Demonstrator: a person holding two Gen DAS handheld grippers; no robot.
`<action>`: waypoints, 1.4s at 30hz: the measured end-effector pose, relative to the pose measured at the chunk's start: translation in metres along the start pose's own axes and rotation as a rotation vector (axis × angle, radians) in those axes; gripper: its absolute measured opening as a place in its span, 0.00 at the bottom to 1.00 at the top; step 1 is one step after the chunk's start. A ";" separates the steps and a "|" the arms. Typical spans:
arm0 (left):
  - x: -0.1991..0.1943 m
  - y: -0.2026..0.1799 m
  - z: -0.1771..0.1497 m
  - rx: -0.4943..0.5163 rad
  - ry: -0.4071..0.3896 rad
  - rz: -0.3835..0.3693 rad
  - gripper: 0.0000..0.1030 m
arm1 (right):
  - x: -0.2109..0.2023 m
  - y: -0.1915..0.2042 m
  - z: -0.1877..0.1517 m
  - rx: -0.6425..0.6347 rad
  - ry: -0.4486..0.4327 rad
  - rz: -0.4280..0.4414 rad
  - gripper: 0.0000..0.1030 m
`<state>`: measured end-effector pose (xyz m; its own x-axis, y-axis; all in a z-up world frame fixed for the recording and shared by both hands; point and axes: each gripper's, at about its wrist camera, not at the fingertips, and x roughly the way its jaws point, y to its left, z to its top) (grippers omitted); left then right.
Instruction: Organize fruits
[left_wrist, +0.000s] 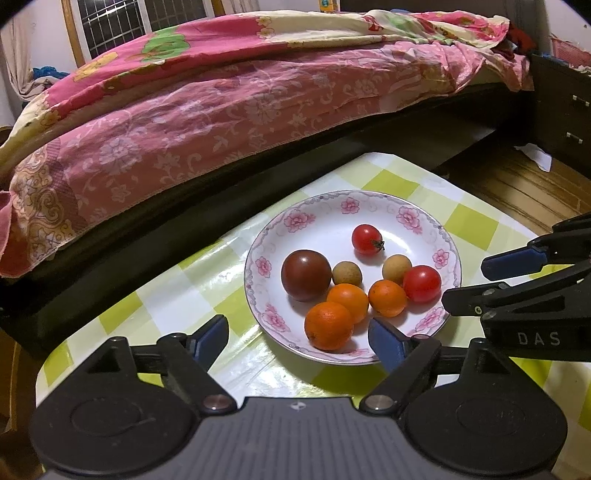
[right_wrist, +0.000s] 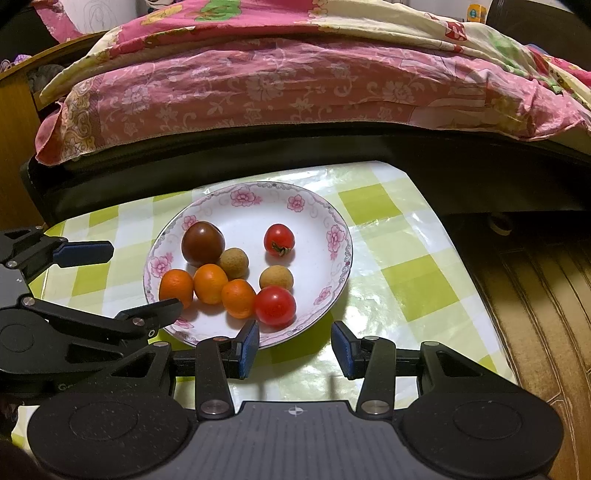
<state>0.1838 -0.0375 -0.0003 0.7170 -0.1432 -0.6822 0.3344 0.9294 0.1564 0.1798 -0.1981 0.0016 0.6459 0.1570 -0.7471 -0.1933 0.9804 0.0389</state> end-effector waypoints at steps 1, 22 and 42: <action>0.000 0.000 0.000 -0.004 0.001 0.001 0.88 | 0.000 0.000 0.000 0.000 0.000 0.000 0.39; -0.035 0.002 -0.006 -0.129 0.019 -0.007 0.99 | -0.040 0.001 -0.012 0.079 -0.044 -0.018 0.39; -0.076 -0.001 -0.034 -0.197 -0.002 -0.007 1.00 | -0.072 0.015 -0.037 0.109 -0.053 -0.024 0.40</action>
<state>0.1082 -0.0165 0.0272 0.7161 -0.1503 -0.6816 0.2131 0.9770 0.0083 0.1027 -0.1989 0.0310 0.6878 0.1365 -0.7130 -0.0977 0.9906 0.0953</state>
